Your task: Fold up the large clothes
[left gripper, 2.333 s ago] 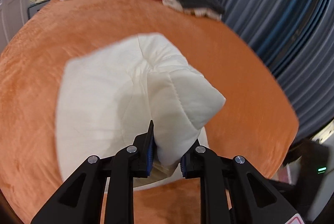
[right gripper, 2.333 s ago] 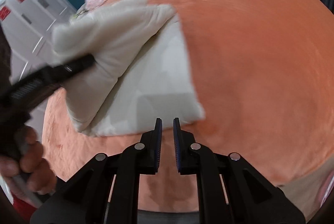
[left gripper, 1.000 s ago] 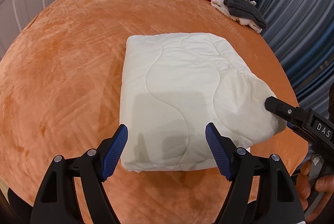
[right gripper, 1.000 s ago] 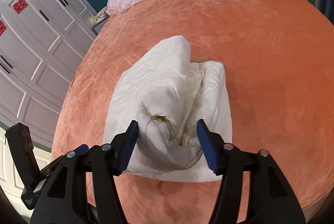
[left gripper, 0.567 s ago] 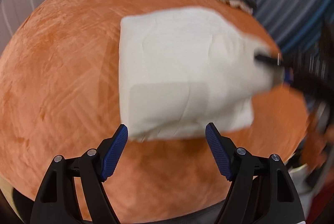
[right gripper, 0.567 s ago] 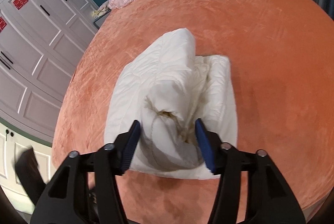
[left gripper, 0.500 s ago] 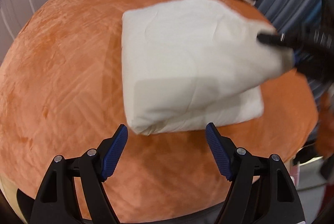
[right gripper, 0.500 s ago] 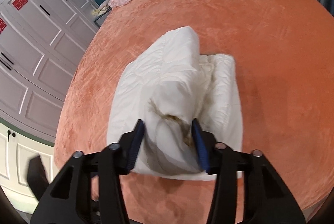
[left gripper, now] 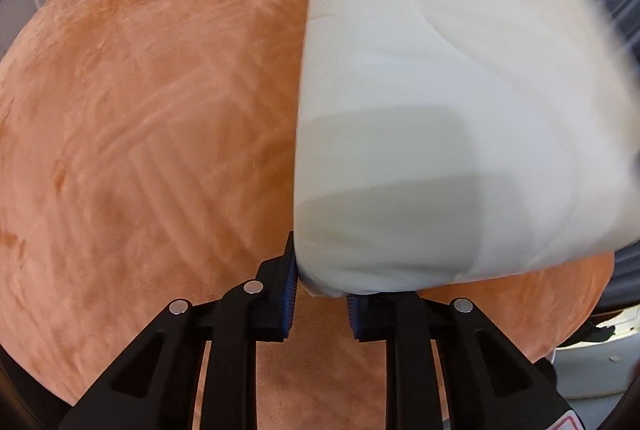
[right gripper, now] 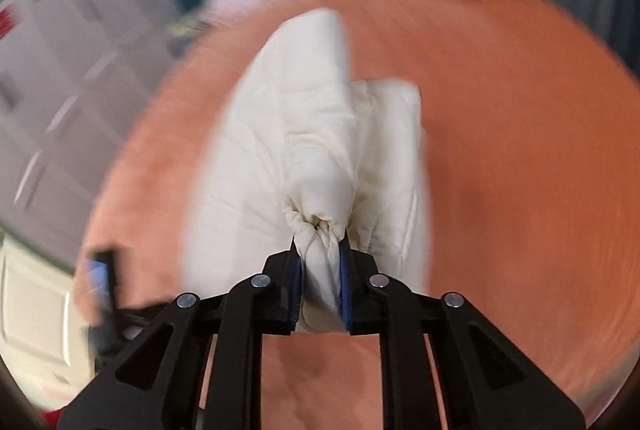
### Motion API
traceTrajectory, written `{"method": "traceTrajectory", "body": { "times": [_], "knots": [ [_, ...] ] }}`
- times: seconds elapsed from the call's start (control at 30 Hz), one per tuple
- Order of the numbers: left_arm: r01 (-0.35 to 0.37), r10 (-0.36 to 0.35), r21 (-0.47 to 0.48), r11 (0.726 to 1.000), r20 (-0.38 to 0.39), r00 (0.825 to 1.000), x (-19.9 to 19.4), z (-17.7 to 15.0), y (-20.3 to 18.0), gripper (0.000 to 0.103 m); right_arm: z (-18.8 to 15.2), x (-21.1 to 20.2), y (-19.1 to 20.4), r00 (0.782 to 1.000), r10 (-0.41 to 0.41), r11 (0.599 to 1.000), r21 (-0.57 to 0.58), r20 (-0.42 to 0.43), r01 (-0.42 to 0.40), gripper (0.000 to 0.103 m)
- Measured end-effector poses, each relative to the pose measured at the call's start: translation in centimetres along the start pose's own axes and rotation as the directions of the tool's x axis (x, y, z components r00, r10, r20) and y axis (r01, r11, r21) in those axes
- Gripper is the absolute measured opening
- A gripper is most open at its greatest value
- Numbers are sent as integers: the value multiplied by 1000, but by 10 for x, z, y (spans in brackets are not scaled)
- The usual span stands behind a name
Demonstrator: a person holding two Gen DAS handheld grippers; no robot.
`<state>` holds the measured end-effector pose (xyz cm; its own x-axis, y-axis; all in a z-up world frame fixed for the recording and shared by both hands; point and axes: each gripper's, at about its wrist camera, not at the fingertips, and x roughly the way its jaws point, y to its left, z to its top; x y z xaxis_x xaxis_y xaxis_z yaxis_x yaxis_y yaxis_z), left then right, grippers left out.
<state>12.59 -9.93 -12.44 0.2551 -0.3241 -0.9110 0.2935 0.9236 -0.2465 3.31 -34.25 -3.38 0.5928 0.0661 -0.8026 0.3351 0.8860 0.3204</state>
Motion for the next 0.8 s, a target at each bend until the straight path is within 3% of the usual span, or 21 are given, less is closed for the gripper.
{"method": "traceTrajectory", "body": {
  "times": [0.1, 0.3, 0.4, 0.57, 0.7, 0.8],
  "knots": [
    [-40, 39, 55, 998, 20, 999, -1, -4, -12, 18, -27, 30, -36, 999, -5, 997, 81, -39, 8, 15],
    [-67, 65, 89, 994, 22, 998, -4, -5, -16, 18, -33, 58, -42, 998, -45, 995, 82, -44, 48, 17],
    [-38, 36, 82, 996, 24, 999, -20, -7, -21, 19, -35, 59, -41, 998, -52, 994, 92, -44, 56, 18],
    [46, -47, 9, 999, 28, 999, -50, -2, -13, 19, -32, 47, -42, 999, 2, 992, 126, -42, 3, 23],
    [42, -44, 12, 999, 163, 986, -93, 10, -18, 19, -35, 39, -47, 999, 18, 991, 135, -51, -11, 27],
    [31, -40, 43, 999, 215, 976, -108, 27, -28, 19, -38, 32, -47, 999, 18, 989, 149, -51, -10, 30]
  ]
}}
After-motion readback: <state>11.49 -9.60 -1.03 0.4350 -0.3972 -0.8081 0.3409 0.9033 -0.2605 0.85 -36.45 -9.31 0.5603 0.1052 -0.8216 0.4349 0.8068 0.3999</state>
